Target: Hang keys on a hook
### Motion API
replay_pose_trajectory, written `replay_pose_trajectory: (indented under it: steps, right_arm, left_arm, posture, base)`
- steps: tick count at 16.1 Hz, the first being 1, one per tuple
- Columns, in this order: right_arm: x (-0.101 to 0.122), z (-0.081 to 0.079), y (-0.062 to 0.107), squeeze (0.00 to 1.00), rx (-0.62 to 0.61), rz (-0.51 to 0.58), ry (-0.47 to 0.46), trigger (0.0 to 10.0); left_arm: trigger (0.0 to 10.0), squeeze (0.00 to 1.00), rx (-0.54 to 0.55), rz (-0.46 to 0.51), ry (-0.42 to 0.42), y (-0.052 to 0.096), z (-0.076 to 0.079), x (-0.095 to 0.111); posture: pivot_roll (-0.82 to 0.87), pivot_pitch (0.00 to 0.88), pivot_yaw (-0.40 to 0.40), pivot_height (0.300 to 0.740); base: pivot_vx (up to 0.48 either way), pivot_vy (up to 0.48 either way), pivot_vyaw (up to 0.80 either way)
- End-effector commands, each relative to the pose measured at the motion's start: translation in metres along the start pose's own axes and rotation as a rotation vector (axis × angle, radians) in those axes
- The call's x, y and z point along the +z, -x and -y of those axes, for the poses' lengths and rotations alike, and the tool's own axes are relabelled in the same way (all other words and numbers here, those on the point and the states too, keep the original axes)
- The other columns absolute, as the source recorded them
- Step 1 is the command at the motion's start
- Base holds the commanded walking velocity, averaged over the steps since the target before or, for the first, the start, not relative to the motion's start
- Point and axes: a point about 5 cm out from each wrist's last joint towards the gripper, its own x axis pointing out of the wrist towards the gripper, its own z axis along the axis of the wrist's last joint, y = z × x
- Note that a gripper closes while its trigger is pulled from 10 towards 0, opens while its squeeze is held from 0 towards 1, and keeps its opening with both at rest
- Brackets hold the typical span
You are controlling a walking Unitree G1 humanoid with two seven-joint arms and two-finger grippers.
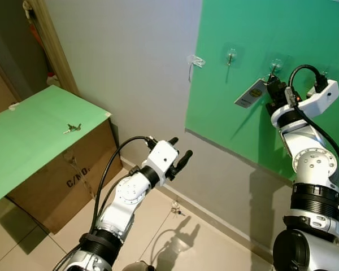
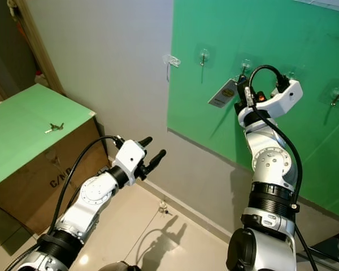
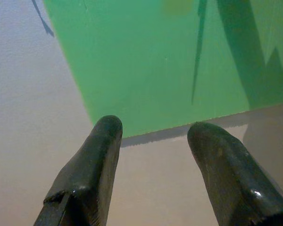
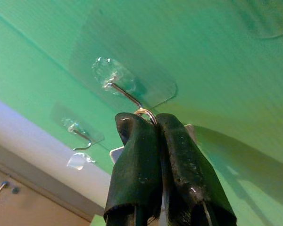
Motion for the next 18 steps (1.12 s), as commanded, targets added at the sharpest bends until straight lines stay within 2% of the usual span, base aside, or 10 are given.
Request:
replay_pose_trajectory:
  steps: [1,5,6,7,8,9,11,12,15,18]
  right_arm:
    - [-0.007,0.022,0.004,0.00,-0.122,-0.037,0.001,0.0]
    - [-0.015,0.030,0.006,0.00,-0.158,-0.085,0.101,0.0]
    - [-0.016,0.030,0.006,0.60,-0.160,-0.084,0.148,0.9]
    - [-0.015,0.026,0.006,1.00,-0.129,-0.072,0.203,10.0]
    - [-0.013,0.023,0.005,1.00,-0.113,-0.055,0.299,10.0]
    - [-0.012,0.022,0.005,1.00,-0.119,-0.043,0.336,10.0]
    - [-0.007,0.020,0.006,1.00,-0.113,-0.004,0.488,10.0]
    - [-0.003,0.016,0.006,1.00,-0.100,0.037,0.595,10.0]
    - [-0.003,0.011,0.006,1.00,-0.073,0.067,0.679,10.0]
    - [-0.003,0.009,0.007,1.00,-0.059,0.085,0.705,10.0]
  left_arm:
    - [10.0,0.00,-0.007,-0.012,0.001,0.000,0.001,-0.002]
    - [10.0,0.00,-0.005,-0.015,-0.001,0.000,0.001,-0.002]
    - [10.0,0.00,-0.004,-0.015,-0.001,0.000,0.001,-0.002]
    - [10.0,0.00,-0.004,-0.016,-0.001,0.000,0.000,-0.002]
    - [10.0,0.00,-0.004,-0.016,-0.001,0.000,0.000,-0.002]
    - [10.0,0.00,-0.003,-0.016,-0.001,0.000,0.000,-0.002]
    - [10.0,0.00,-0.002,-0.016,-0.001,0.000,0.000,-0.002]
    - [10.0,0.00,0.000,-0.017,-0.001,0.000,0.000,-0.003]
    - [10.0,0.00,0.001,-0.016,0.001,0.000,0.000,-0.003]
    - [10.0,0.00,0.000,-0.015,0.000,0.000,0.000,-0.003]
  posture:
    - [-0.09,0.000,0.035,0.740]
    - [-0.09,0.000,0.035,0.740]
    - [-0.09,0.000,0.034,0.740]
    - [-0.09,0.000,0.035,0.740]
    - [-0.09,0.000,0.035,0.740]
    - [-0.09,0.000,0.033,0.740]
    - [-0.08,0.000,0.032,0.740]
    - [-0.08,0.000,0.031,0.740]
    - [-0.09,0.000,0.030,0.740]
    - [-0.09,0.000,0.030,0.740]
  base:
    - [0.000,0.000,0.00]
    - [0.000,0.000,0.00]
    - [0.000,0.000,0.00]
    - [0.000,0.000,0.00]
    - [0.000,0.000,0.00]
    - [0.000,0.000,0.00]
    - [0.000,0.000,0.00]
    - [0.000,0.000,0.00]
    - [0.000,0.000,0.00]
    - [0.000,0.000,0.00]
